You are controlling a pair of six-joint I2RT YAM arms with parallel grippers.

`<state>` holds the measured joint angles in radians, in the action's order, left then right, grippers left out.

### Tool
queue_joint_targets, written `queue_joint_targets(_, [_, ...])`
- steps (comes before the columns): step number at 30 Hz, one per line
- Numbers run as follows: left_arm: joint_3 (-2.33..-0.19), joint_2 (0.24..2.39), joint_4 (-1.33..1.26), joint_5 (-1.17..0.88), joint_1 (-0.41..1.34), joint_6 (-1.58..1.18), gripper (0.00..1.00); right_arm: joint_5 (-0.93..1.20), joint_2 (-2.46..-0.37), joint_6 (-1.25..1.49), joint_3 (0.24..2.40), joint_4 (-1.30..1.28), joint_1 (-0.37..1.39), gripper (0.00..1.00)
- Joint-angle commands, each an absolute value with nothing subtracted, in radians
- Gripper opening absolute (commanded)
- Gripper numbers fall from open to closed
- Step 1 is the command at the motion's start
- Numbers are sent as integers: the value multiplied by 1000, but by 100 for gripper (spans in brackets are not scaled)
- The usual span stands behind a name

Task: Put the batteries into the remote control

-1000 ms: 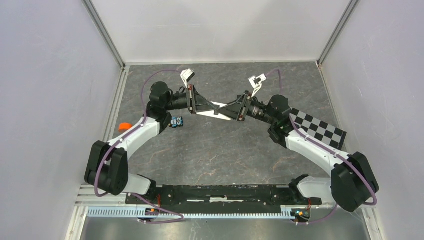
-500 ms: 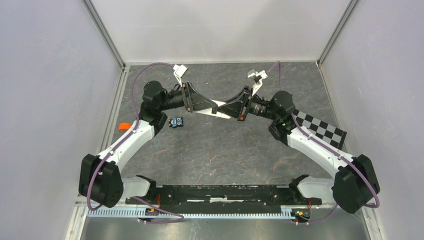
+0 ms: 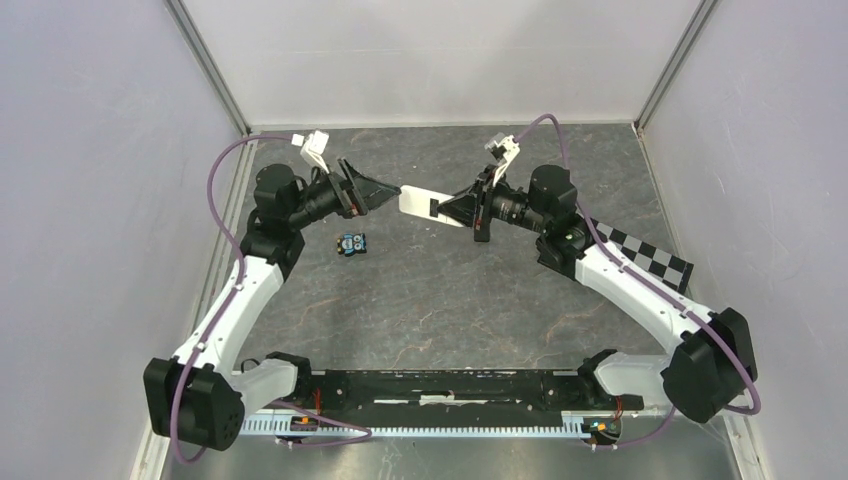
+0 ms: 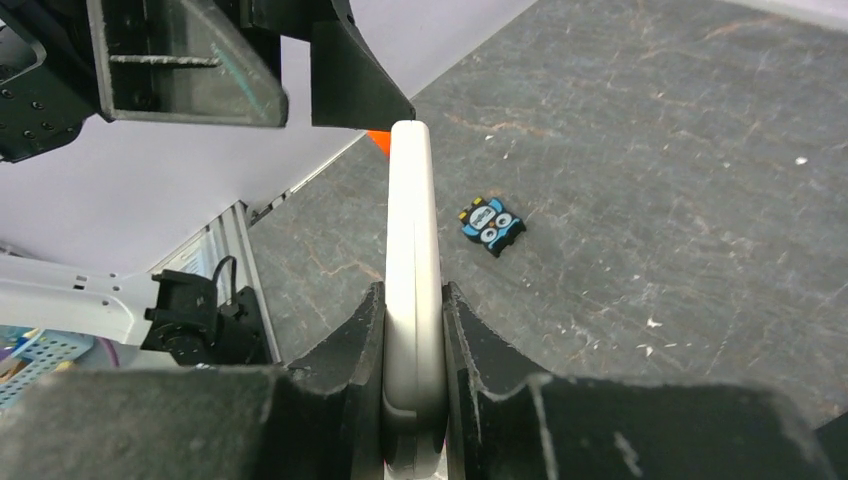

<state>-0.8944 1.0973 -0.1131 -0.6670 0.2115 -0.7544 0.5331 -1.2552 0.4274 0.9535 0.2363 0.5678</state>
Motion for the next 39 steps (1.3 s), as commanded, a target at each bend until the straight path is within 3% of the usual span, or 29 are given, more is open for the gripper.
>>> queue_joint_targets(1, [-923,1115,-97,-886,203,-635,100,598,-1272,505,1001,287,569,0])
queue_joint_targets(4, [-933,1159,-140,-1020,202,-671,92,679,-1294,602,1001,335,569,0])
queue_joint_targets(9, [-881,1176,-257,-1112,204,-781,68,732,-1304,718,983,419,569,0])
queue_joint_targets(14, [-788,1181,-587,-1172,229,-1030,49,761,-1335,792,975,487,573,0])
queue_joint_targets(21, [-762,1219,-726,-1172,276,-1143,2,778,-1387,859,977,564,601,0])
queue_joint_targets(33, [-750,1228,-790,-1161,341,-1163,2,677,-1458,956,970,729,692,0])
queue_joint_targets(39, [-745,1214,-788,-1135,339,-1167,2,644,-1434,943,963,723,687,16])
